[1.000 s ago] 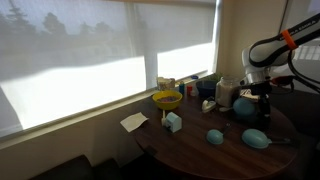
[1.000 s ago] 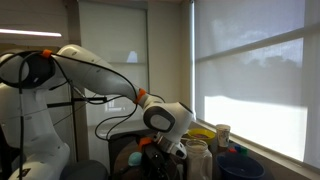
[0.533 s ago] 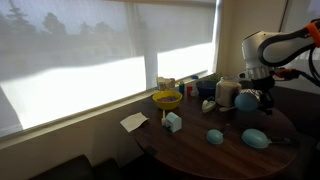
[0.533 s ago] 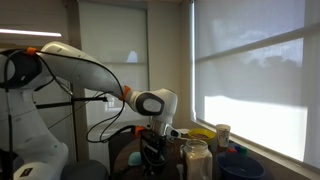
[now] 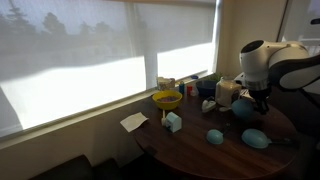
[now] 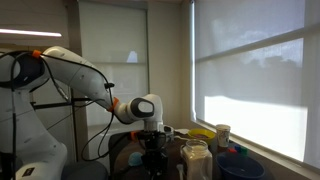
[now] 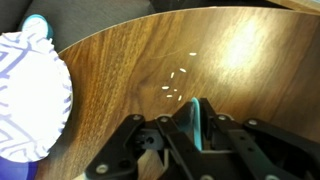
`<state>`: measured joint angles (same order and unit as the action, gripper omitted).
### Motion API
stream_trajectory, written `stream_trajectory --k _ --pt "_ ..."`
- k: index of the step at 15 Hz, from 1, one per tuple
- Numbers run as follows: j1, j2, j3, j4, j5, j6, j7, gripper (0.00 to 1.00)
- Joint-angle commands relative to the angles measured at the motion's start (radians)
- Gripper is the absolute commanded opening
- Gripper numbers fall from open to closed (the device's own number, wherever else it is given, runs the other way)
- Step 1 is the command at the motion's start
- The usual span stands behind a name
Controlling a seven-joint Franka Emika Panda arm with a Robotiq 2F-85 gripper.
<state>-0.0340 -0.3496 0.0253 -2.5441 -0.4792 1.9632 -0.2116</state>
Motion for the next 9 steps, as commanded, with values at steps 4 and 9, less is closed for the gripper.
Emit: stream_trajectory --k 4,9 --pt "0.003 -0.026 0.043 -0.07 -0.227 0.075 0.206 0.03" --pt "0.004 -0.013 0.054 -0.095 -0.363 0.127 0.348 0.03"
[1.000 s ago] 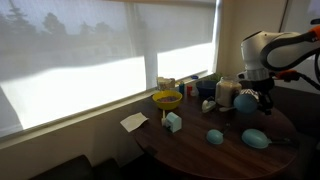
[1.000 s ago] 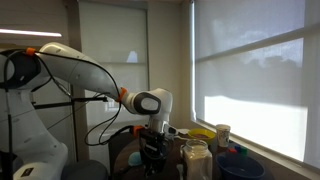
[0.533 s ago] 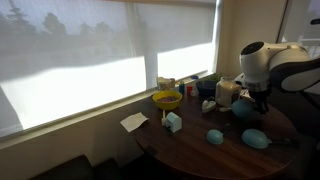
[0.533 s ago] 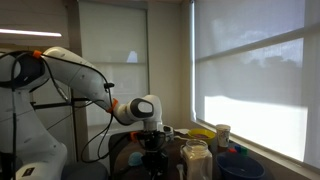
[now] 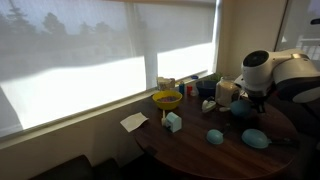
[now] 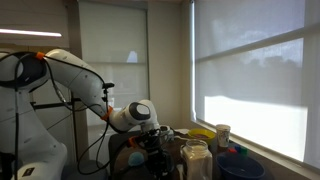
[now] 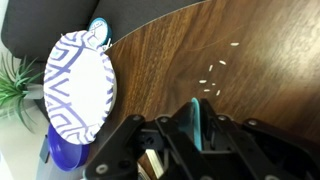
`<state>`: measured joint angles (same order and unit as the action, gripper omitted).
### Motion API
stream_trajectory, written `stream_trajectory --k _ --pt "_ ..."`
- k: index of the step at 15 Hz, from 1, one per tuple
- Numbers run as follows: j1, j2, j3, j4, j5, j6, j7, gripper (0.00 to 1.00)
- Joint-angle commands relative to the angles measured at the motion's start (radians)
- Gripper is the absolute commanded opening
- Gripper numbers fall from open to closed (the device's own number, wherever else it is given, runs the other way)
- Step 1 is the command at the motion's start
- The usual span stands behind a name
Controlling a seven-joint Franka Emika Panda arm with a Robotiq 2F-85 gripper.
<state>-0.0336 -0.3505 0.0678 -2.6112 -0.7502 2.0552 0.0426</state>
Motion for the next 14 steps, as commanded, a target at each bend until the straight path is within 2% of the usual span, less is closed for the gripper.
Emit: stream_trajectory --k 1,7,14 --pt "0.004 -0.011 0.013 -0.032 -0.122 0.038 0.118 0.03" --pt "0.013 0.004 0.016 -0.044 -0.296 0.031 0.251 0.03" --pt "0.031 0.03 0.01 -0.054 -0.378 0.017 0.288 0.03"
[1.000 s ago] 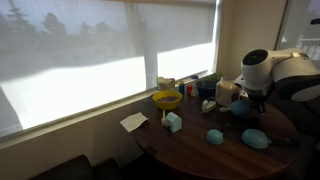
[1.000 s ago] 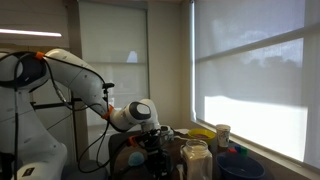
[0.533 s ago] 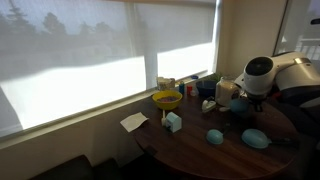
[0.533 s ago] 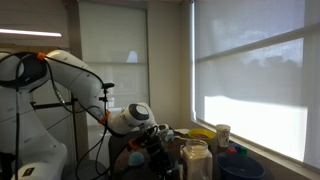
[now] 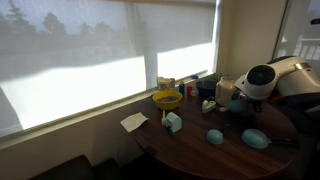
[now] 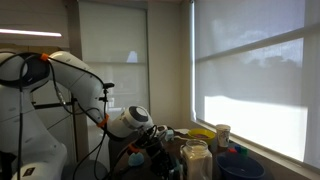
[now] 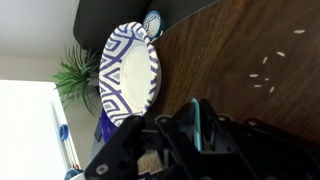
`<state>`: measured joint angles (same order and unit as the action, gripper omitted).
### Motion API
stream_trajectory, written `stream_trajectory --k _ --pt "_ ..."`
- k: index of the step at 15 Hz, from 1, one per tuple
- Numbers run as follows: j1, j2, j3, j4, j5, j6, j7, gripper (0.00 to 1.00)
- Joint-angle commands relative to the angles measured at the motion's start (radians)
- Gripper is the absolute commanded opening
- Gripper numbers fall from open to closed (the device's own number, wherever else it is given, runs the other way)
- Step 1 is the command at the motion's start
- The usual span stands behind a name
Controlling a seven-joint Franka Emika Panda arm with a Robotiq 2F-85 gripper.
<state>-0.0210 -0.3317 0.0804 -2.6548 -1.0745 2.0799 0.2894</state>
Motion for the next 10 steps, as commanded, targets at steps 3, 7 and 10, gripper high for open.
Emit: stream_trajectory --k 3,7,10 --pt "0.023 0.021 -0.002 -0.015 -0.084 -0.016 0.054 0.03" --pt "0.034 0.014 -0.007 -0.019 -0.082 -0.014 0.052 0.39" --pt "0.045 -0.007 -0.013 -0.019 -0.051 -0.009 0.028 0.58"
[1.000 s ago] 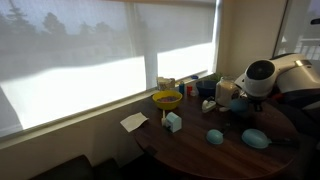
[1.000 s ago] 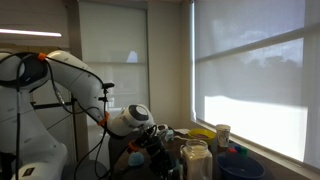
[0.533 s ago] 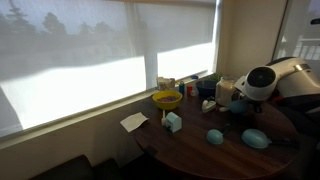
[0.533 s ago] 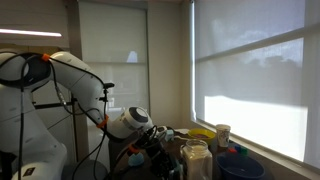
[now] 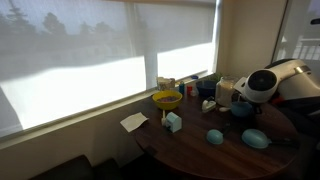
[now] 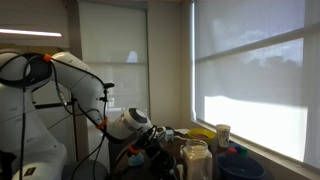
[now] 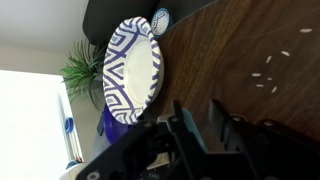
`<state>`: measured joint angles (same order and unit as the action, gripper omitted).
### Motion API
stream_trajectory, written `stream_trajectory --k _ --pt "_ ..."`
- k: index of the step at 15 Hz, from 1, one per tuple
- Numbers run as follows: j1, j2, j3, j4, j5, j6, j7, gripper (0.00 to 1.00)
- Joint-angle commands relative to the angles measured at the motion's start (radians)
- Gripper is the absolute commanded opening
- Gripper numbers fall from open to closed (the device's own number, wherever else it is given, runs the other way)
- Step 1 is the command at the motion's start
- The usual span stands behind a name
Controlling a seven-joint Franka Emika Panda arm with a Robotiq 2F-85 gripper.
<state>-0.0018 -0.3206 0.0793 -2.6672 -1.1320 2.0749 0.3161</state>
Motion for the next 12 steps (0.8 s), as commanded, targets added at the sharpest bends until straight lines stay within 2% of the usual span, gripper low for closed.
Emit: stream_trajectory --k 1,5,6,12 --pt "0.03 -0.027 -0.014 -0.006 0.016 -0.003 -0.007 0.65" --pt "0.041 -0.066 -0.029 -0.003 0.068 0.0 -0.047 0.94" --pt "0.045 -0.079 -0.037 -0.001 0.1 -0.002 -0.07 0.98" --pt "0.052 -0.168 -0.088 0.023 0.387 -0.037 -0.282 1.0"
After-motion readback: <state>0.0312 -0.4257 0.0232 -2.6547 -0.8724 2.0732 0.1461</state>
